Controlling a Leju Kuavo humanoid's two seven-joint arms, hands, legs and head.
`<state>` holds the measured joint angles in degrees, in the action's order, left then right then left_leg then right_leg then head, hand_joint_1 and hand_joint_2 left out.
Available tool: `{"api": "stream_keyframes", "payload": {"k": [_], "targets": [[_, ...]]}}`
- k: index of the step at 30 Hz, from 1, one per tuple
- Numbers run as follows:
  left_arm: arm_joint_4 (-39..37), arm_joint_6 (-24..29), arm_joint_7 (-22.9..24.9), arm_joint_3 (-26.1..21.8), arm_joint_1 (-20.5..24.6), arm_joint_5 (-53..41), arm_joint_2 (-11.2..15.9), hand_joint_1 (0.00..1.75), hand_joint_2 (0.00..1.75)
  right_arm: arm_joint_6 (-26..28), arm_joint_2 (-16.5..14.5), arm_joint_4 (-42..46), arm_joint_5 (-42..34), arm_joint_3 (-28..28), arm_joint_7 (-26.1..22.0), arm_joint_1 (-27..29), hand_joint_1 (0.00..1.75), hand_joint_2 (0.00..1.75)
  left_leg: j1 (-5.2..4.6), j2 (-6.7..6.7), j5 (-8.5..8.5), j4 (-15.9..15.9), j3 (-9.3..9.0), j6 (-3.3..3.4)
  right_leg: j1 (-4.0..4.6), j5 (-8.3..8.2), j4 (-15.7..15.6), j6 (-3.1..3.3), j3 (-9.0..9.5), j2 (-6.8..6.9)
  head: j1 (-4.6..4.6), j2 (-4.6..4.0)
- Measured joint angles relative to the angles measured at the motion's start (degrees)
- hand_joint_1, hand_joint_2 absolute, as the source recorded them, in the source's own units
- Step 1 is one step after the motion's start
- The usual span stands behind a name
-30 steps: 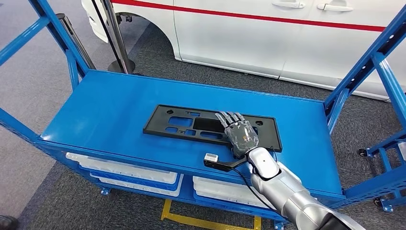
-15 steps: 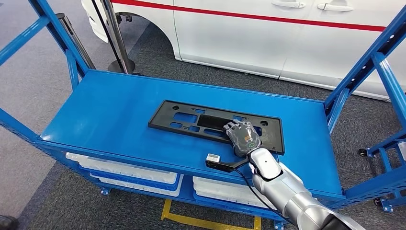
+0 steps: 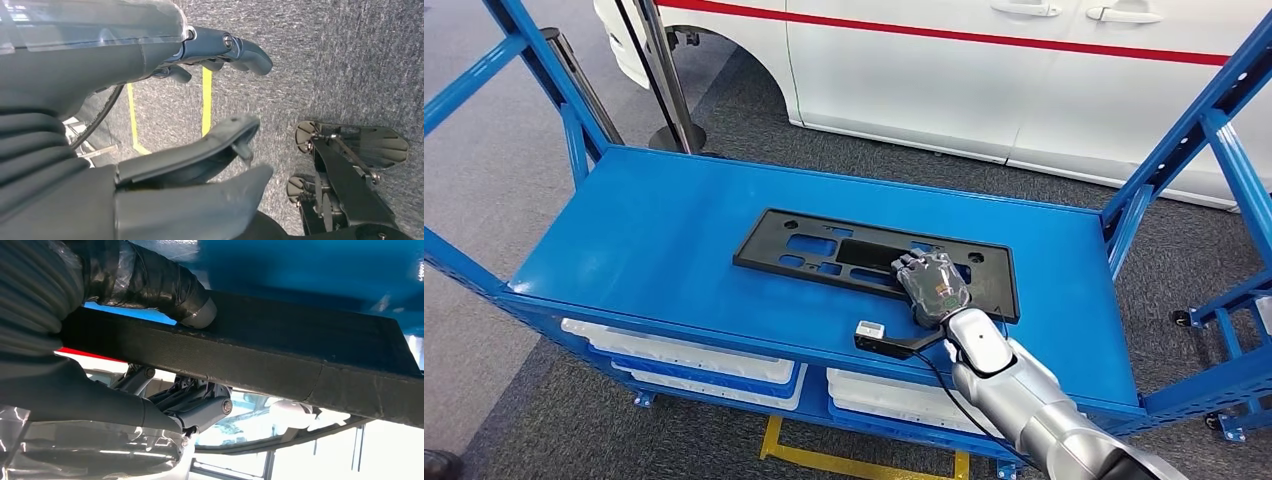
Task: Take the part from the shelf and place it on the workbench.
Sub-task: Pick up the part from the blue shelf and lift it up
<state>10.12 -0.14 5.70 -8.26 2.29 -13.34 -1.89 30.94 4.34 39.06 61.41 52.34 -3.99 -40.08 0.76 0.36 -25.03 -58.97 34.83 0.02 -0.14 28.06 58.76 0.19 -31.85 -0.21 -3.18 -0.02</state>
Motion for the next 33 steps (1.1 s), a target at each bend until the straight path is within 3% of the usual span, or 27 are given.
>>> {"api": "stream_keyframes", "payload": {"k": [9, 13, 21, 26, 28, 31, 32, 33], "targets": [[0.00, 0.89, -0.03, -1.43, -0.06, 0.86, -0.16, 0.00, 1.75, 1.72, 0.64, 1.57, 0.04, -0.49, -0.12, 0.92, 1.75, 1.75, 0.00, 0.00, 0.00, 0.00, 0.00, 0.00, 0.00, 0.00, 0.00, 0.00, 0.00, 0.00, -0.01, -0.01], [0.00, 1.04, -0.09, -1.86, -0.10, 0.76, -0.21, 0.00, 1.75, 5.54, 1.32, 3.54, 1.13, -0.83, -0.33, 2.10, 1.75, 1.75, 0.00, 0.01, 0.00, 0.00, 0.02, 0.00, 0.00, 0.00, 0.00, 0.00, -0.02, 0.00, 0.00, 0.00], [0.00, 1.31, 0.75, -2.21, -0.29, 0.01, -0.20, 0.00, 1.75, 8.37, 6.75, 22.39, 2.55, -3.85, -2.81, 6.34, 1.75, 1.75, -0.21, 0.05, -0.22, -0.24, 0.21, 0.30, -0.44, 0.02, -0.09, -0.19, -0.12, 0.02, -0.01, 0.01], [0.00, 1.36, 0.89, -2.27, -0.29, -0.21, -0.20, 0.00, 1.75, 8.40, 8.76, 29.74, 1.47, -5.30, -4.23, 7.39, 1.75, 1.75, -0.28, -0.05, -0.01, 0.35, -0.06, 1.07, -0.67, 0.09, -0.35, -0.93, 0.10, -0.02, -0.02, -0.01], [0.00, 1.37, 0.91, -2.27, -0.24, -0.21, -0.25, 0.00, 1.75, 8.41, 9.35, 31.18, 1.21, -5.68, -4.55, 7.55, 1.75, 1.75, 0.08, -0.30, 0.68, 1.36, -0.53, 1.67, -0.61, 1.82, 1.50, -1.21, -0.53, -0.05, 0.00, 0.00], [0.00, 1.37, 0.99, -2.27, -0.19, -0.35, -0.30, 0.00, 1.75, 8.45, 9.97, 32.17, 0.51, -5.97, -5.30, 8.04, 1.75, 1.75, 0.23, -0.45, 1.00, 1.67, -0.60, 1.98, -0.77, 7.25, 11.17, -1.42, -4.77, -0.06, 0.02, 0.00], [0.00, 1.40, 1.03, -2.27, -0.19, -0.41, -0.30, 0.00, 1.75, 8.43, 10.13, 32.32, 0.22, -6.01, -5.61, 8.33, 1.75, 1.75, 0.25, -0.44, 0.99, 1.56, -0.51, 1.96, -0.90, 7.96, 13.85, -1.54, -6.01, -0.05, 0.03, 0.00], [0.00, 1.44, 1.09, -2.27, -0.19, -0.46, -0.31, 0.00, 1.75, 8.38, 10.31, 32.44, -0.16, -6.02, -5.89, 8.57, 1.75, 1.75, 0.29, -0.42, 0.95, 1.38, -0.39, 1.90, -1.07, 7.52, 14.74, -1.67, -6.47, -0.03, 0.02, 0.01]]}}
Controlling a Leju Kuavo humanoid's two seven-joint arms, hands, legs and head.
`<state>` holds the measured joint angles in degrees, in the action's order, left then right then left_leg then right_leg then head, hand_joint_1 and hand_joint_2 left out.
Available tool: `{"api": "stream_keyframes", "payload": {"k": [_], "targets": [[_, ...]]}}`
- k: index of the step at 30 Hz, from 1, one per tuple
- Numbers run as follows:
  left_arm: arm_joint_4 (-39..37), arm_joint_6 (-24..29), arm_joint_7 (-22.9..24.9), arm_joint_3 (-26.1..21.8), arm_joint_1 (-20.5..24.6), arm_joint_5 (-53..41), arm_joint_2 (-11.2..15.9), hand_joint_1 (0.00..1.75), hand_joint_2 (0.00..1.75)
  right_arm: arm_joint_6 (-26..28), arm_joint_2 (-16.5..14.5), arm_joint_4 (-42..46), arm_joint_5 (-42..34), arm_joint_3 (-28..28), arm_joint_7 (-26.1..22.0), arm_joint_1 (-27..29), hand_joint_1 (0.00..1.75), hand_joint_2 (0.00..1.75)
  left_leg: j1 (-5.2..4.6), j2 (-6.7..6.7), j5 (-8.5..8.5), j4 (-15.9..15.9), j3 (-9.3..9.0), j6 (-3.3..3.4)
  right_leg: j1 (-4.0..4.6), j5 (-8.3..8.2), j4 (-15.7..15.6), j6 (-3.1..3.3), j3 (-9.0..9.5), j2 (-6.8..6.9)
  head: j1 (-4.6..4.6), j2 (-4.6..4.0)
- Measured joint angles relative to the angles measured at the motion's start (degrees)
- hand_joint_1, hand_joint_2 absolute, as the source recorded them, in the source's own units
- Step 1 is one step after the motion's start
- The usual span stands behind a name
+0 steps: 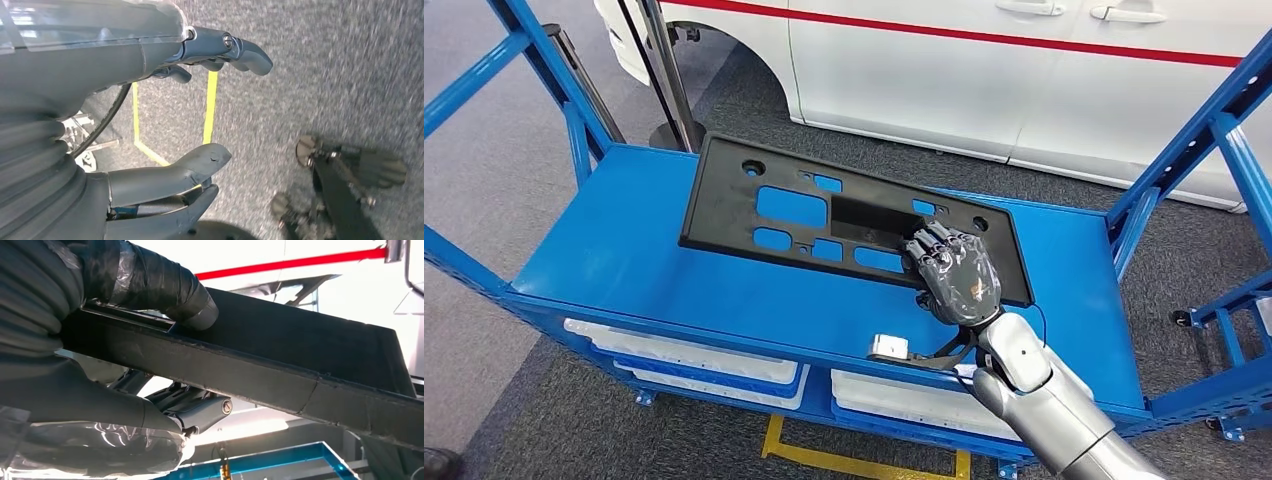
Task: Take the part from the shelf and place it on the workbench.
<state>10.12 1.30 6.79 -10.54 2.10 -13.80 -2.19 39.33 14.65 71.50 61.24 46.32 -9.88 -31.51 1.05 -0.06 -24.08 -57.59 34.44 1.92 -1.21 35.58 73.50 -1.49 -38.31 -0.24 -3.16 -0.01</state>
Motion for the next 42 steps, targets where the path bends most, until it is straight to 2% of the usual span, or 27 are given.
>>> {"api": "stream_keyframes", "payload": {"k": [1, 2, 4, 6, 9, 11, 13, 14, 15, 16, 17, 20, 21, 23, 25, 26, 28, 29, 30, 31, 33, 35, 36, 37, 39, 40, 42], "targets": [[0.00, 0.04, 0.06, -0.01, 0.00, -0.05, -0.01, 0.00, 1.75, -0.07, 0.15, 0.13, -0.48, -0.01, -0.26, 0.15, 1.75, 1.75, 0.08, 0.02, -0.08, -0.27, 0.13, -0.12, -0.20, -1.53, -1.29, -0.13, 0.58, 0.03, 0.01, 0.01], [0.00, 0.09, 0.11, -0.01, 0.01, -0.10, -0.03, 0.00, 1.75, -0.15, 0.27, 0.29, -1.08, -0.03, -0.51, 0.19, 1.75, 1.75, 0.18, 0.04, -0.22, -0.62, 0.27, -0.34, -0.42, -3.69, -4.53, -0.26, 2.14, 0.09, 0.01, 0.01], [0.00, 0.16, 0.22, -0.02, 0.04, -0.19, -0.04, 0.00, 1.75, -0.49, 0.41, 0.83, -2.58, -0.09, -1.13, 0.20, 1.75, 1.75, 0.28, 0.09, -0.48, -1.35, 0.59, -1.04, -0.42, -6.45, -11.00, -0.28, 5.34, 0.01, -0.01, -0.01], [0.00, 0.26, 0.35, -0.05, 0.08, -0.38, -0.03, 0.00, 1.75, -1.14, 0.49, 1.50, -4.05, -0.12, -1.86, 0.25, 1.75, 1.75, 0.19, 0.18, -0.32, -1.69, 0.85, -1.90, -0.08, -6.95, -13.12, 0.13, 6.17, -0.25, -0.02, -0.01], [-0.01, 0.33, 0.58, -0.08, 0.09, -0.60, -0.07, 0.00, 1.75, -1.96, 0.56, 2.33, -5.33, -0.11, -2.46, 0.38, 1.75, 1.75, 0.31, 0.29, -0.39, -2.04, 1.45, -3.08, -0.07, -7.79, -13.17, 1.47, 5.23, -0.25, -0.01, -0.01], [-0.02, 0.36, 0.70, -0.08, 0.07, -0.67, -0.11, 0.00, 1.75, -2.49, 0.56, 2.89, -6.12, -0.11, -2.68, 0.43, 1.75, 1.75, 0.47, 0.22, -3.76, -5.46, 2.87, -3.47, -0.08, -8.60, -13.37, 2.59, 4.39, -0.11, -0.02, 0.00], [-0.02, 0.40, 0.73, -0.08, 0.08, -0.73, -0.11, 0.00, 1.75, -3.07, 0.56, 3.28, -7.04, -0.11, -2.93, 0.49, 1.75, 1.75, 0.42, 0.17, -8.74, -12.66, 5.16, -3.64, 0.28, -9.39, -13.27, 3.24, 3.28, -0.02, -0.02, 0.00], [-0.02, 0.43, 0.73, -0.09, 0.10, -0.75, -0.11, 0.00, 1.75, -3.32, 0.56, 3.36, -7.46, -0.11, -3.08, 0.57, 1.75, 1.75, 0.35, 0.16, -10.31, -15.95, 5.94, -3.62, 0.52, -9.79, -13.20, 3.40, 2.69, 0.02, -0.03, -0.01], [-0.02, 0.45, 0.74, -0.09, 0.12, -0.77, -0.11, 0.00, 1.75, -3.52, 0.57, 3.44, -7.81, -0.11, -3.19, 0.68, 1.75, 1.75, 0.25, 0.16, -10.78, -17.73, 5.93, -3.47, 0.80, -10.20, -13.13, 3.52, 2.09, 0.06, -0.03, -0.01], [-0.02, 0.46, 0.75, -0.09, 0.14, -0.79, -0.11, 0.00, 1.75, -3.62, 0.57, 3.53, -8.07, -0.11, -3.28, 0.79, 1.75, 1.75, 0.11, 0.17, -10.16, -17.39, 4.90, -3.15, 1.10, -10.61, -13.09, 3.61, 1.53, 0.08, -0.03, -0.01], [-0.02, 0.47, 0.76, -0.09, 0.16, -0.85, -0.12, 0.00, 1.75, -3.69, 0.58, 3.69, -8.27, -0.11, -3.33, 0.87, 1.75, 1.75, -0.12, 0.19, -8.80, -14.85, 2.77, -2.60, 1.40, -11.03, -13.06, 3.68, 1.01, 0.07, -0.03, -0.01], [-0.02, 0.50, 0.85, -0.09, 0.33, -1.10, 0.07, 0.00, 1.75, -3.73, 0.63, 4.46, -8.45, -0.13, -3.37, 0.88, 1.75, 1.75, -1.13, 0.14, -6.39, -3.19, -4.98, -0.53, 1.72, -12.29, -13.16, 3.44, 0.18, 0.11, -0.01, -0.01], [-0.02, 0.51, 0.87, -0.09, 0.37, -1.14, 0.13, 0.00, 1.75, -3.74, 0.66, 4.65, -8.45, -0.13, -3.37, 0.88, 1.75, 1.75, -1.40, 0.12, -6.31, -1.17, -6.06, -0.16, 1.55, -12.70, -13.30, 3.14, 0.13, 0.18, -0.01, -0.01], [-0.02, 0.55, 0.90, -0.09, 0.38, -1.16, 0.13, 0.00, 1.75, -3.77, 0.71, 4.98, -8.46, -0.14, -3.37, 0.88, 1.75, 1.75, -1.72, 0.12, -5.41, -0.03, -5.99, 0.01, 1.33, -13.71, -13.88, 2.36, 0.14, 0.25, -0.03, -0.01], [-0.02, 0.56, 0.91, -0.09, 0.45, -1.17, 0.07, 0.00, 1.75, -3.80, 0.83, 5.23, -8.47, -0.16, -3.39, 0.85, 1.75, 1.75, -1.44, -0.16, -3.73, 1.27, -5.58, 0.40, 1.35, -12.81, -13.62, 1.72, -0.33, 0.17, 0.00, 0.00], [-0.02, 0.56, 0.91, -0.09, 0.49, -1.17, 0.04, 0.00, 1.75, -3.83, 0.90, 5.27, -8.47, -0.17, -3.41, 0.80, 1.75, 1.75, -1.16, -0.31, -2.75, 1.87, -5.15, 0.53, 1.38, -10.82, -12.23, 1.41, -0.86, 0.13, 0.03, -0.01], [-0.02, 0.56, 0.91, -0.09, 0.54, -1.18, 0.00, 0.00, 1.75, -3.93, 1.01, 5.28, -8.58, -0.18, -3.48, 0.78, 1.75, 1.75, -0.93, -0.51, -1.32, 2.15, -3.78, 0.64, 0.98, -5.02, -6.25, 0.84, -2.32, 0.15, 0.09, -0.01], [-0.02, 0.56, 0.93, -0.09, 0.52, -1.20, -0.03, 0.00, 1.75, -4.01, 1.04, 5.28, -8.75, -0.18, -3.56, 0.84, 1.75, 1.75, -0.91, -0.56, -0.78, 2.02, -2.95, 0.52, 0.74, -3.11, -2.85, 0.55, -2.86, 0.17, 0.09, 0.00], [-0.02, 0.56, 0.96, -0.09, 0.49, -1.22, -0.08, 0.00, 1.75, -4.14, 1.06, 5.28, -9.02, -0.18, -3.72, 0.90, 1.75, 1.75, -0.87, -0.61, -0.29, 1.79, -2.09, 0.40, 0.51, -2.54, -0.30, 0.28, -2.98, 0.19, 0.09, 0.00], [-0.02, 0.56, 0.98, -0.09, 0.47, -1.25, -0.14, 0.00, 1.75, -4.36, 1.07, 5.33, -9.44, -0.18, -3.98, 0.94, 1.75, 1.75, -0.80, -0.65, 0.16, 1.46, -1.17, 0.24, 0.32, -3.27, 0.68, 0.03, -2.37, 0.19, 0.09, 0.00], [-0.02, 0.56, 0.99, -0.09, 0.48, -1.33, -0.28, 0.00, 1.75, -5.20, 1.08, 5.64, -10.68, -0.18, -4.70, 0.94, 1.75, 1.75, -0.54, -0.65, 0.85, 0.37, 0.78, -0.21, -0.04, -6.26, -2.96, -0.38, 1.61, 0.21, 0.10, -0.01], [-0.02, 0.61, 1.00, -0.09, 0.49, -1.40, -0.36, 0.00, 1.75, -6.20, 1.09, 6.25, -12.11, -0.17, -5.39, 0.86, 1.75, 1.75, -0.46, -0.55, 1.33, -0.86, 2.37, -0.83, 0.03, -6.30, -10.10, -0.27, 6.75, 0.15, 0.05, -0.01], [-0.02, 0.65, 1.01, -0.09, 0.47, -1.44, -0.36, 0.00, 1.75, -6.53, 1.10, 6.56, -12.68, -0.16, -5.72, 0.82, 1.75, 1.75, -0.49, -0.50, 1.60, -1.26, 2.76, -1.19, 0.17, -5.61, -12.50, 0.06, 8.15, 0.07, 0.05, -0.01], [-0.02, 0.68, 1.01, -0.09, 0.46, -1.49, -0.36, 0.00, 1.75, -6.76, 1.13, 6.83, -13.14, -0.14, -6.00, 0.78, 1.75, 1.75, -0.53, -0.45, 1.96, -1.41, 3.02, -1.59, 0.39, -5.01, -13.60, 0.54, 8.61, -0.02, 0.01, -0.01], [-0.03, 0.71, 1.05, -0.10, 0.35, -1.56, -0.36, 0.00, 1.75, -7.12, 1.18, 7.23, -13.72, -0.09, -6.41, 0.75, 1.75, 1.75, -0.38, -0.38, 2.55, -1.51, 3.32, -2.37, 0.42, -5.69, -13.78, 1.67, 7.92, 0.01, 0.07, 0.00], [-0.04, 0.71, 1.09, -0.11, 0.33, -1.58, -0.38, 0.00, 1.75, -7.39, 1.20, 7.37, -14.10, -0.07, -6.65, 0.73, 1.75, 1.75, -0.28, -0.35, 1.88, -1.97, 3.78, -2.71, 0.39, -6.23, -13.74, 2.26, 7.40, 0.11, 0.07, 0.00], [-0.07, 0.71, 1.16, -0.11, 0.30, -1.62, -0.43, 0.00, 1.75, -8.73, 1.20, 7.79, -16.06, -0.02, -7.87, 0.71, 1.75, 1.75, -0.05, -0.31, -2.65, -5.80, 5.28, -3.21, 0.31, -7.53, -13.85, 3.21, 6.02, 0.31, 0.07, 0.00]]}}
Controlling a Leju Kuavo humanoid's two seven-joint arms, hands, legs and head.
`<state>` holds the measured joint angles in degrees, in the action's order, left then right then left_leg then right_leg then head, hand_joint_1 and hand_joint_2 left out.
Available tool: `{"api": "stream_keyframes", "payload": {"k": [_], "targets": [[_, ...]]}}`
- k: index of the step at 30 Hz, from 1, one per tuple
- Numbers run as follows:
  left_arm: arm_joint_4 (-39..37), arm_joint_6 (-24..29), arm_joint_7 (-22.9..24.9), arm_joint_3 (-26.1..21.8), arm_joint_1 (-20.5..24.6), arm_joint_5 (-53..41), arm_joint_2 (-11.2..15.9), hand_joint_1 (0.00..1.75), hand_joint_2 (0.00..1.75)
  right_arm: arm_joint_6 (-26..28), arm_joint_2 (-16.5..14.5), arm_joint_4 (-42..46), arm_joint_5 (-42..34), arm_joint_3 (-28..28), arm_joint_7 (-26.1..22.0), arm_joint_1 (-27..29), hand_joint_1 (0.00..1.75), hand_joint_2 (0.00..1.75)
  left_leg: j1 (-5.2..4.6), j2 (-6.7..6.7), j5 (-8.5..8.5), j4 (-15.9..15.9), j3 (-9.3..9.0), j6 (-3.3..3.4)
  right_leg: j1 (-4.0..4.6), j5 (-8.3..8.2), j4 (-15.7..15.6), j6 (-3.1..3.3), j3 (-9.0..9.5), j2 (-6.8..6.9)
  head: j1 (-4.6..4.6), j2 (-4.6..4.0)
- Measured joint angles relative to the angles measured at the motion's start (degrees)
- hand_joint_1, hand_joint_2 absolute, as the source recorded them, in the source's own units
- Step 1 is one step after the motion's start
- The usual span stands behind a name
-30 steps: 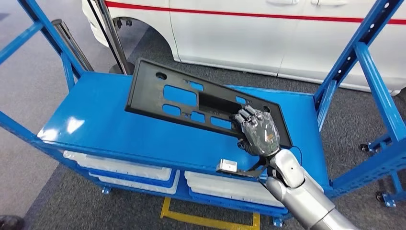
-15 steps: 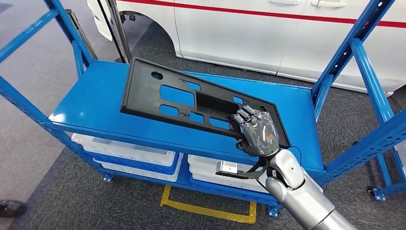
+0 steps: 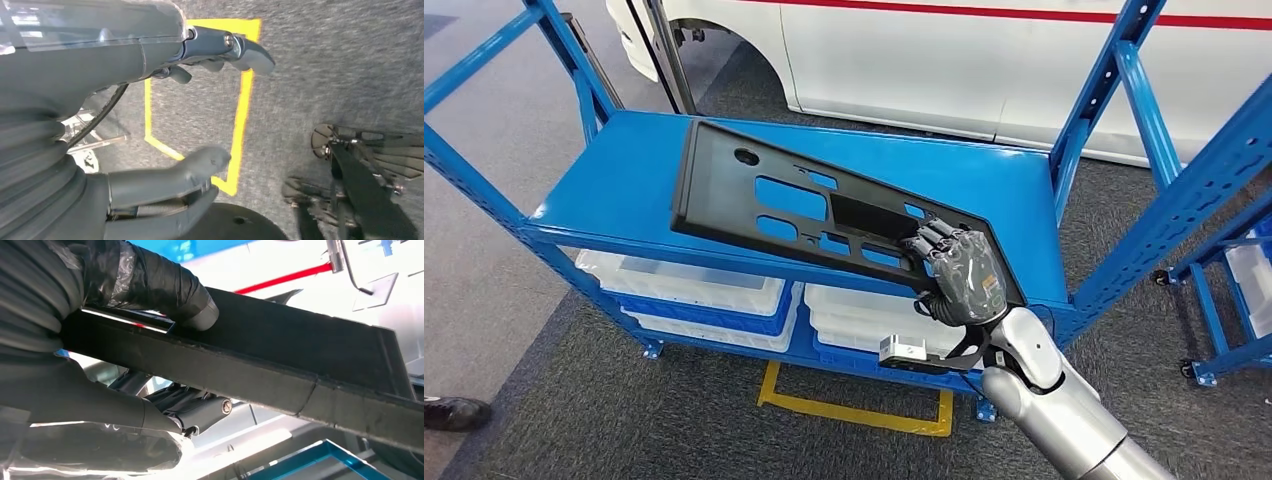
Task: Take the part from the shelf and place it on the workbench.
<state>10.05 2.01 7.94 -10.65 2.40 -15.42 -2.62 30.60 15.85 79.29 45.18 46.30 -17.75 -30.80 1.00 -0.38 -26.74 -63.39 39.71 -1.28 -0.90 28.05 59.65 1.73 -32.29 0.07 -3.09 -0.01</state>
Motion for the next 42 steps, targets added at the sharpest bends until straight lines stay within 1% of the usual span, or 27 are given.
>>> {"api": "stream_keyframes", "payload": {"k": [2, 3, 4, 5, 7, 9, 11, 13, 14, 17, 18, 19, 20, 22, 24, 25, 26, 28, 29, 31, 33, 34, 35, 36, 38, 40, 42], "targets": [[0.00, 0.01, -0.01, -0.01, 0.01, -0.08, -0.02, 0.00, 1.75, -2.43, 0.07, 0.74, -3.57, 0.19, -2.46, 0.00, 1.75, 1.75, 0.05, 0.01, -5.47, -7.02, 1.65, -0.29, 0.19, -1.25, 0.09, 0.33, -1.62, 0.00, -0.02, 0.00], [0.00, 0.02, -0.02, -0.02, 0.01, -0.11, -0.01, 0.00, 1.75, -3.72, 0.12, 1.24, -5.42, 0.42, -3.84, 0.01, 1.75, 1.75, 0.05, 0.01, -6.63, -10.12, 1.97, -0.32, 0.33, -1.86, 0.17, 0.36, -2.45, 0.00, -0.02, 0.00], [0.00, 0.04, -0.05, -0.03, 0.04, -0.13, -0.01, 0.00, 1.75, -4.92, 0.20, 1.87, -7.08, 0.76, -5.14, 0.05, 1.75, 1.75, 0.03, 0.01, -6.34, -11.80, 1.58, -0.23, 0.47, -2.44, 0.30, 0.36, -3.31, 0.00, -0.02, -0.01], [0.00, 0.06, -0.10, -0.05, 0.08, -0.13, -0.02, 0.00, 1.75, -5.91, 0.28, 2.67, -8.42, 1.17, -6.22, 0.11, 1.75, 1.75, -0.03, 0.03, -5.01, -11.60, 0.28, 0.02, 0.62, -3.00, 0.45, 0.34, -4.16, 0.00, -0.02, 0.00], [0.01, 0.16, -0.17, -0.12, 0.19, -0.13, 0.04, 0.00, 1.75, -7.29, 0.55, 4.84, -10.51, 1.95, -7.84, 0.28, 1.75, 1.75, -0.38, 0.13, -2.57, -5.65, -5.11, 1.04, 0.82, -4.04, 0.66, 0.23, -5.52, 0.01, 0.00, 0.00], [0.02, 0.25, -0.19, -0.24, 0.29, -0.13, 0.16, 0.00, 1.75, -7.99, 0.95, 7.24, -12.00, 2.60, -8.86, 0.41, 1.75, 1.75, -0.90, 0.26, -3.13, 2.53, -10.92, 1.98, 0.84, -4.97, 0.62, -0.16, -6.05, 0.08, 0.00, 0.00], [0.02, 0.31, -0.19, -0.36, 0.31, -0.12, 0.22, 0.00, 1.75, -8.47, 1.34, 9.37, -12.96, 3.32, -9.52, 0.48, 1.75, 1.75, -1.40, 0.30, -3.66, 6.23, -12.90, 2.41, 0.56, -6.04, 0.15, -0.86, -6.03, 0.18, -0.03, 0.00], [0.01, 0.34, -0.19, -0.43, 0.36, -0.12, 0.18, 0.00, 1.75, -8.87, 1.85, 11.02, -13.48, 3.98, -9.88, 0.62, 1.75, 1.75, -1.28, 0.11, -2.10, 7.22, -12.38, 2.85, 0.42, -6.29, -0.21, -1.60, -6.22, 0.12, -0.04, 0.00], [0.01, 0.34, -0.19, -0.45, 0.44, -0.13, 0.14, 0.00, 1.75, -8.99, 2.13, 11.64, -13.65, 4.25, -9.96, 0.67, 1.75, 1.75, -1.12, -0.06, -1.20, 7.71, -11.96, 3.17, 0.46, -4.96, 0.49, -1.88, -6.59, 0.05, -0.03, -0.01], [0.02, 0.34, -0.19, -0.49, 0.58, -0.14, 0.06, 0.00, 1.75, -9.10, 2.82, 12.53, -13.87, 4.86, -10.01, 0.77, 1.75, 1.75, -0.98, -0.39, 1.08, 7.85, -9.54, 3.73, 0.30, 3.16, 8.50, -2.50, -8.50, -0.05, 0.05, -0.01], [0.01, 0.34, -0.19, -0.49, 0.56, -0.14, 0.04, 0.00, 1.75, -9.14, 2.99, 12.61, -13.94, 5.03, -10.00, 0.83, 1.75, 1.75, -0.99, -0.43, 1.71, 7.61, -8.48, 3.69, 0.18, 4.67, 11.89, -2.73, -8.95, -0.05, 0.06, -0.01], [0.01, 0.34, -0.19, -0.50, 0.54, -0.14, 0.02, 0.00, 1.75, -9.19, 3.13, 12.64, -14.02, 5.21, -10.00, 0.86, 1.75, 1.75, -0.97, -0.48, 2.32, 7.25, -7.33, 3.62, 0.06, 4.73, 14.27, -2.96, -8.90, -0.05, 0.06, -0.01], [0.01, 0.34, -0.18, -0.51, 0.51, -0.14, -0.02, 0.00, 1.75, -9.22, 3.24, 12.67, -14.08, 5.40, -10.00, 0.88, 1.75, 1.75, -0.91, -0.52, 2.86, 6.80, -6.11, 3.49, -0.07, 3.55, 15.09, -3.15, -8.13, -0.04, 0.06, -0.01], [0.02, 0.33, -0.17, -0.54, 0.51, -0.11, -0.09, 0.00, 1.75, -9.26, 3.43, 12.73, -14.19, 5.72, -10.00, 0.86, 1.75, 1.75, -0.77, -0.54, 3.75, 5.56, -3.76, 3.12, -0.35, 0.66, 11.16, -3.38, -3.90, -0.02, 0.06, -0.01], [0.02, 0.33, -0.16, -0.69, 0.52, 0.11, -0.18, 0.00, 1.75, -9.25, 3.53, 12.81, -14.38, 5.85, -9.99, 0.84, 1.75, 1.75, -0.82, -0.41, 4.41, 4.36, -2.06, 2.52, -0.21, 1.63, 3.87, -3.19, 1.33, -0.01, 0.04, -0.01], [0.02, 0.33, -0.21, -0.83, 0.50, 0.29, -0.20, 0.00, 1.75, -9.24, 3.57, 12.90, -14.52, 5.86, -9.99, 0.81, 1.75, 1.75, -0.86, -0.36, 4.79, 4.02, -1.64, 2.16, -0.04, 2.74, 1.37, -2.94, 2.76, -0.03, 0.04, -0.01], [0.02, 0.29, -0.35, -1.02, 0.46, 0.56, -0.22, 0.00, 1.75, -9.24, 3.60, 12.98, -14.66, 5.87, -10.00, 0.82, 1.75, 1.75, -0.89, -0.32, 5.27, 3.94, -1.40, 1.79, 0.22, 3.35, 0.09, -2.61, 3.28, -0.04, 0.03, -0.01], [0.01, 0.10, -0.84, -1.42, 0.26, 1.02, -0.22, 0.00, 1.75, -9.27, 3.66, 13.08, -14.86, 5.96, -10.01, 0.84, 1.75, 1.75, -0.76, -0.24, 5.85, 4.02, -0.93, 1.06, 0.13, 2.59, -0.37, -1.73, 2.51, 0.06, 0.04, -0.01], [0.01, -0.13, -1.20, -1.60, 0.19, 1.26, -0.24, 0.00, 1.75, -9.34, 3.67, 13.10, -14.98, 6.04, -10.01, 0.87, 1.75, 1.75, -0.66, -0.17, 5.00, 3.49, -0.44, 0.72, 0.02, 1.96, -0.52, -1.22, 1.96, 0.20, 0.03, -0.01], [0.00, -0.59, -1.73, -1.86, 0.09, 1.56, -0.31, 0.00, 1.75, -9.55, 3.69, 13.16, -15.26, 6.23, -10.02, 0.89, 1.75, 1.75, -0.39, -0.05, 0.42, -0.41, 1.02, 0.08, -0.22, 0.68, -0.77, -0.45, 0.66, 0.55, 0.02, -0.01], [0.00, -0.87, -1.96, -2.09, 0.01, 1.71, -0.38, 0.00, 1.75, -9.77, 3.69, 13.21, -15.48, 6.44, -10.02, 0.97, 1.75, 1.75, -0.22, -0.05, -4.14, -7.40, 2.57, -0.50, -0.21, -0.45, -0.74, -0.29, -0.72, 0.89, 0.01, 0.00], [0.00, -0.93, -2.02, -2.21, -0.02, 1.72, -0.39, 0.00, 1.75, -9.84, 3.69, 13.21, -15.54, 6.57, -10.02, 1.04, 1.75, 1.75, -0.15, -0.06, -4.66, -10.26, 2.86, -0.73, -0.20, -0.95, -0.69, -0.36, -1.41, 1.14, 0.01, 0.00], [0.00, -0.96, -2.07, -2.32, -0.01, 1.73, -0.39, 0.00, 1.75, -9.86, 3.69, 13.21, -15.56, 6.73, -10.01, 1.13, 1.75, 1.75, -0.09, -0.07, -3.97, -11.55, 2.41, -0.87, -0.20, -1.41, -0.62, -0.48, -2.05, 1.46, 0.01, 0.00], [0.00, -0.98, -2.12, -2.43, -0.01, 1.73, -0.40, 0.00, 1.75, -9.88, 3.69, 13.21, -15.58, 6.89, -10.01, 1.20, 1.75, 1.75, -0.02, -0.15, -2.51, -10.79, 0.97, -0.92, -0.23, -1.80, -0.54, -0.63, -2.60, 1.80, 0.01, -0.01], [0.00, -0.98, -2.20, -2.62, 0.10, 1.74, -0.41, 0.00, 1.75, -9.88, 3.69, 13.24, -15.59, 7.09, -10.01, 1.26, 1.75, 1.75, -0.01, -1.21, -0.61, -3.74, -4.59, -0.81, -0.23, -2.39, -0.31, -1.06, -3.31, 2.56, 0.00, -0.01], [0.00, -0.93, -2.22, -2.75, 0.32, 1.78, -0.44, 0.00, 1.75, -9.88, 3.72, 13.33, -15.59, 7.13, -10.01, 1.26, 1.75, 1.75, -0.42, -2.40, -1.41, 3.39, -9.16, -0.16, -0.05, -2.82, -0.14, -1.68, -3.54, 3.47, 0.02, 0.00], [0.00, -0.87, -2.22, -2.80, 0.38, 1.82, -0.47, 0.00, 1.75, -9.88, 3.74, 13.46, -15.57, 7.21, -10.01, 1.30, 1.75, 1.75, -0.79, -2.13, -2.08, 5.51, -9.80, 0.84, 0.09, -3.30, -0.28, -2.42, -3.51, 4.51, 0.04, 0.00]]}}
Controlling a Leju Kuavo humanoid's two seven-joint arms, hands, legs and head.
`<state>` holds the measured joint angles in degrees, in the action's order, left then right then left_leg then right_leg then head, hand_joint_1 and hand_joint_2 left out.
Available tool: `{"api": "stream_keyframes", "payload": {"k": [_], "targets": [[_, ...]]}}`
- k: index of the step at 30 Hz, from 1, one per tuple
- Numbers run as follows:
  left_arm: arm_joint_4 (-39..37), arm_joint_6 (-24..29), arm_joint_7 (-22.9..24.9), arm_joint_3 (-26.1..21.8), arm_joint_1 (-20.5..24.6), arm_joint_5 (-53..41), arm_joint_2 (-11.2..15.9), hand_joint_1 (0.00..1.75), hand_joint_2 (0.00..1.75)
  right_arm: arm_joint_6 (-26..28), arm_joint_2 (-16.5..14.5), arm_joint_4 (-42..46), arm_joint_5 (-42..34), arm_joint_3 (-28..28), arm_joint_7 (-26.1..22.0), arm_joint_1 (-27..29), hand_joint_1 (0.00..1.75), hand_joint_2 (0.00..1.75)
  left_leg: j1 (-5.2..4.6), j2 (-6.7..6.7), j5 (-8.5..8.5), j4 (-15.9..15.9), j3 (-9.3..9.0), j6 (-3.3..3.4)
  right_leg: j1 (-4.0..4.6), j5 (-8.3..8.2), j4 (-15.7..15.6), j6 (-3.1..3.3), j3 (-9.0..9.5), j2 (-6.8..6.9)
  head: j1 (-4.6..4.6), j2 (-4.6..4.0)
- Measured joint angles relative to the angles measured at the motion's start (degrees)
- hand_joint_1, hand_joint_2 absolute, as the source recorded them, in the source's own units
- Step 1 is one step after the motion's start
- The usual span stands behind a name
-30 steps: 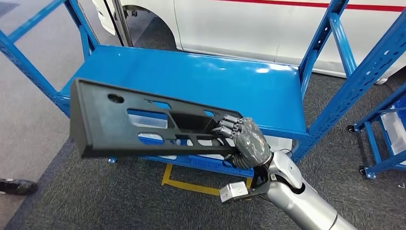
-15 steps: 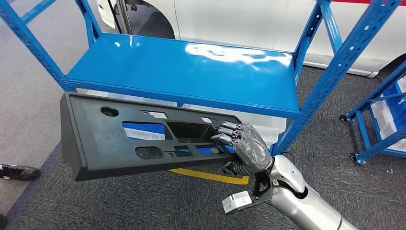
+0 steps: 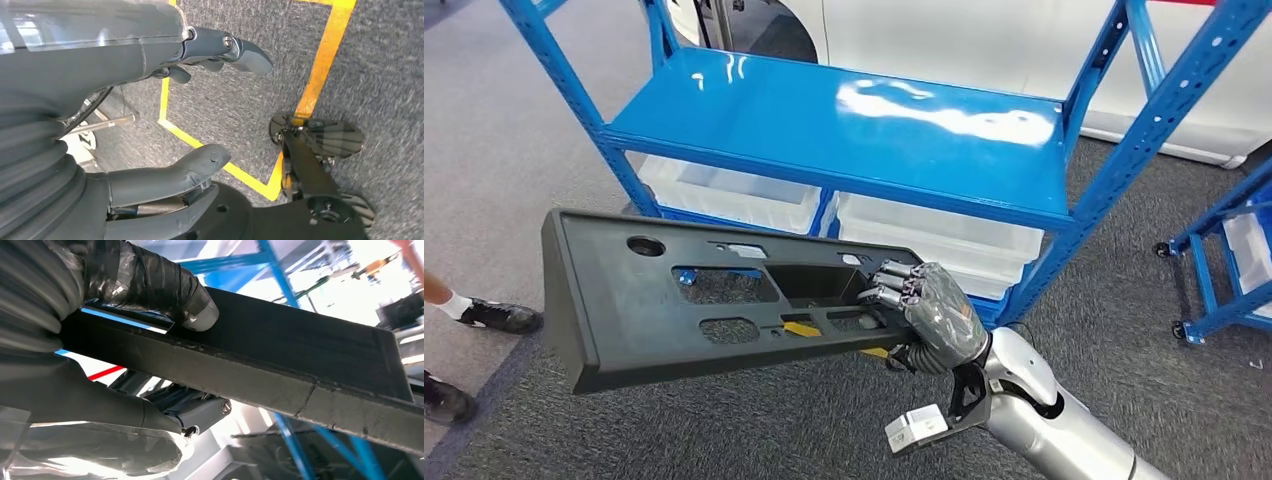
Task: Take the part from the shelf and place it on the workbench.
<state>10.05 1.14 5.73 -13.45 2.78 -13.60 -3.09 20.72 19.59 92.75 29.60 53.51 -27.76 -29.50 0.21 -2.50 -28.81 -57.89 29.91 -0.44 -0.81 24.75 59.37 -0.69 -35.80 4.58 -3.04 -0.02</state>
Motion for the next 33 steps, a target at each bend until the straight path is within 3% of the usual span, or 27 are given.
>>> {"api": "stream_keyframes", "payload": {"k": [1, 3, 6, 7, 8, 9, 10, 12, 14, 16, 18, 20, 22, 23, 24, 25, 27, 29, 31, 33], "targets": [[0.00, 0.02, 0.00, -0.02, -0.05, -0.02, -0.03, 0.00, 1.75, 0.00, -0.01, 0.05, 0.02, 0.08, 0.00, 0.03, 1.75, 1.75, 0.12, 0.45, 0.30, 0.23, 0.19, 0.56, -0.01, -0.10, -0.04, -0.37, -0.04, 0.31, -0.01, 0.01], [0.00, 0.02, 0.03, -0.03, -0.20, -0.11, -0.16, 0.00, 1.75, 0.01, 0.00, 0.15, 0.18, 0.26, 0.03, 0.16, 1.75, 1.75, 0.31, 1.30, 1.15, 0.64, 0.43, 1.67, -0.13, 1.55, 1.68, -0.87, -0.77, -0.93, 0.00, 0.01], [0.00, 0.04, 0.14, -0.03, -0.32, -0.38, -0.34, 0.00, 1.75, 0.01, 0.01, 0.20, 0.70, 0.69, 0.30, 0.80, 1.75, 1.75, 0.14, 2.49, 2.07, 0.72, 1.27, 2.73, -0.15, 7.77, 11.79, -1.03, -4.70, -3.79, 0.01, 0.01], [0.00, 0.03, 0.15, -0.03, -0.33, -0.57, -0.38, 0.00, 1.75, -0.02, 0.01, 0.20, 0.86, 0.92, 0.44, 1.06, 1.75, 1.75, 0.00, 3.06, 2.23, 0.66, 1.53, 2.84, -0.10, 8.87, 14.72, -1.00, -5.75, -4.05, 0.01, 0.01], [0.00, -0.04, 0.16, -0.03, -0.34, -0.75, -0.43, 0.00, 1.75, -0.07, -0.01, 0.20, 0.97, 1.18, 0.60, 1.26, 1.75, 1.75, -0.14, 3.73, 2.34, 0.56, 1.72, 2.90, -0.03, 8.83, 15.78, -0.87, -5.92, -4.15, 0.01, 0.00], [0.00, -0.10, 0.17, -0.02, -0.36, -0.98, -0.45, 0.00, 1.75, -0.13, -0.02, 0.21, 1.02, 1.43, 0.75, 1.37, 1.75, 1.75, -0.27, 4.44, 2.40, 0.42, 1.83, 2.89, 0.04, 7.71, 14.65, -0.63, -5.05, -4.28, 0.01, -0.01], [0.00, -0.14, 0.20, -0.01, -0.37, -1.15, -0.49, 0.00, 1.75, -0.18, -0.03, 0.21, 1.04, 1.61, 0.92, 1.39, 1.75, 1.75, -0.39, 5.15, 2.40, 0.26, 1.86, 2.86, 0.15, 5.76, 11.41, -0.24, -3.24, -4.77, 0.01, -0.01], [0.00, -0.20, 0.28, 0.03, -0.34, -1.37, -0.67, 0.00, 1.75, -0.24, -0.06, 0.24, 1.11, 1.85, 1.30, 1.39, 1.75, 1.75, -0.51, 6.43, 2.37, -0.17, 2.16, 2.71, 0.25, 2.65, 4.13, 0.87, 0.47, -7.12, -0.03, -0.01], [0.00, -0.21, 0.39, 0.07, -0.27, -1.45, -0.87, 0.00, 1.75, -0.27, -0.24, 0.29, 1.36, 2.14, 1.66, 1.37, 1.75, 1.75, -0.26, 7.57, 2.54, -0.50, 2.96, 2.21, 0.41, 2.07, 0.72, 1.53, 1.86, -8.59, 0.00, 0.00], [0.00, -0.23, 0.48, 0.08, -0.30, -1.49, -0.82, 0.00, 1.75, -0.28, -0.62, 0.36, 1.72, 2.48, 1.95, 1.32, 1.75, 1.75, -0.09, 8.54, 2.82, -0.44, 3.58, 1.46, 0.36, 2.11, -0.16, 1.64, 2.03, -7.62, 0.10, 0.00], [0.00, -0.30, 0.54, 0.08, -0.37, -1.50, -0.68, 0.00, 1.75, -0.27, -1.12, 0.38, 1.93, 2.71, 2.15, 1.30, 1.75, 1.75, -0.33, 7.22, 1.90, -1.65, 4.29, 0.82, -0.10, 1.81, -1.23, 1.88, 2.56, -6.27, 0.02, 0.00], [0.00, -0.34, 0.58, 0.08, -0.34, -1.50, -0.62, 0.00, 1.75, -0.26, -1.53, 0.39, 1.98, 2.84, 2.24, 1.32, 1.75, 1.75, -0.23, 4.52, -1.07, -7.08, 6.90, 0.19, -0.34, 1.62, -1.84, 2.06, 2.97, -4.84, -0.11, 0.01], [0.00, -0.35, 0.60, 0.08, -0.34, -1.50, -0.60, 0.00, 1.75, -0.26, -1.67, 0.38, 1.98, 3.00, 2.28, 1.41, 1.75, 1.75, 0.30, 3.31, -3.77, -14.24, 10.56, -0.51, -0.34, 1.68, -1.84, 2.08, 2.97, -3.34, -0.14, 0.01], [0.00, -0.34, 0.59, 0.08, -0.37, -1.50, -0.58, 0.00, 1.75, -0.26, -1.70, 0.37, 1.99, 3.11, 2.31, 1.46, 1.75, 1.75, 0.57, 3.07, -3.88, -15.95, 11.51, -0.82, -0.38, 1.74, -1.81, 2.02, 2.96, -2.60, -0.14, 0.01], [0.00, -0.34, 0.60, 0.08, -0.43, -1.50, -0.56, 0.00, 1.75, -0.26, -1.79, 0.36, 2.00, 3.22, 2.33, 1.49, 1.75, 1.75, 0.81, 2.86, -2.89, -15.45, 11.33, -1.09, -0.45, 1.81, -1.77, 1.92, 2.98, -1.92, -0.14, 0.00], [0.00, -0.33, 0.60, 0.08, -0.48, -1.48, -0.50, 0.00, 1.75, -0.27, -1.94, 0.36, 2.03, 3.32, 2.38, 1.48, 1.75, 1.75, 1.00, 2.50, -1.03, -12.75, 10.00, -1.29, -0.55, 1.93, -1.67, 1.75, 3.03, -1.31, -0.14, -0.01], [0.00, -0.34, 0.60, 0.08, -0.45, -1.38, -0.39, 0.00, 1.75, -0.31, -2.46, 0.36, 2.17, 3.49, 2.64, 1.38, 1.75, 1.75, 0.95, 0.33, 2.59, -4.72, 6.01, -1.47, -0.50, 2.29, -1.27, 1.19, 3.11, -0.29, -0.15, 0.00], [0.00, -0.37, 0.59, 0.05, -0.35, -1.06, -0.30, 0.00, 1.75, -0.62, -3.44, 0.19, 2.69, 3.71, 3.46, 1.10, 1.75, 1.75, 0.63, -1.17, 3.76, -0.49, 4.13, -0.99, -0.10, 2.54, -0.95, 0.61, 3.10, 0.56, -0.07, 0.01], [0.00, -0.49, 0.59, 0.00, -0.38, -0.79, -0.21, 0.00, 1.75, -1.09, -5.01, -0.43, 3.48, 4.03, 4.65, 0.66, 1.75, 1.75, 0.47, -0.36, 3.78, -0.22, 4.37, -0.16, 0.11, 2.53, -1.02, 0.12, 3.16, 1.50, 0.01, 0.01], [0.00, -0.64, 0.61, -0.03, -0.44, -0.76, -0.18, 0.00, 1.75, -1.31, -6.58, -1.26, 3.98, 4.39, 5.46, 0.20, 1.75, 1.75, 0.62, 0.76, 4.19, 0.13, 4.43, 0.67, -0.14, 3.40, -0.31, -0.43, 2.99, 0.84, -0.01, 0.01]]}}
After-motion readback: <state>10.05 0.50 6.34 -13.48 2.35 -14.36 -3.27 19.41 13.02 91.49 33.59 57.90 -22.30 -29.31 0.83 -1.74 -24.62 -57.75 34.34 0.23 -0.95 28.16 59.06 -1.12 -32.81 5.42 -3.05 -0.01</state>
